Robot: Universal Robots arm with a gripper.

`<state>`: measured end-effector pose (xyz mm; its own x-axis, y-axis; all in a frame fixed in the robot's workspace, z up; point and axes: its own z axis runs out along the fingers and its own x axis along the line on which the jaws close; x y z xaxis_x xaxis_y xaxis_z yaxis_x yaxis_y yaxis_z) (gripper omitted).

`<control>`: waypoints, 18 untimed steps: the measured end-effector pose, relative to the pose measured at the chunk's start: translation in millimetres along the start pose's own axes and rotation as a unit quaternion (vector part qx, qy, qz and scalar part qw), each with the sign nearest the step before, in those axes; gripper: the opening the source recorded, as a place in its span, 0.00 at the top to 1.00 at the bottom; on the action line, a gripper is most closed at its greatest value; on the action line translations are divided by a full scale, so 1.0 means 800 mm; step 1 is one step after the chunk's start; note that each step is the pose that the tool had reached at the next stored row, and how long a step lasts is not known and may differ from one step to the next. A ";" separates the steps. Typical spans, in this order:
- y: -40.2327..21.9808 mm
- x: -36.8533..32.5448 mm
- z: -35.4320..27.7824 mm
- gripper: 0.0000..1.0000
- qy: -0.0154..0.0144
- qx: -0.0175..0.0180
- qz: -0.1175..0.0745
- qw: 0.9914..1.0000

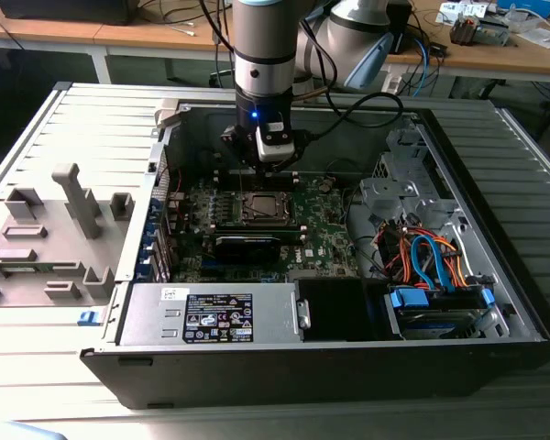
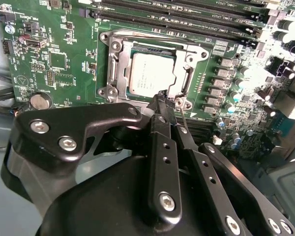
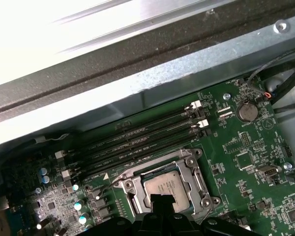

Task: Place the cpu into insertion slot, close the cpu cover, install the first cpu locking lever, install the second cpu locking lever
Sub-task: 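Install the first cpu locking lever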

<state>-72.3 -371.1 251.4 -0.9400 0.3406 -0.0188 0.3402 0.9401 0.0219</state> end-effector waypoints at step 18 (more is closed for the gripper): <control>0.0000 0.0000 0.0000 0.89 0.000 0.000 -0.013 1.000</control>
<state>-72.3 -371.0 251.3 -0.9483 0.3168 -0.0188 0.3164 0.9484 0.0220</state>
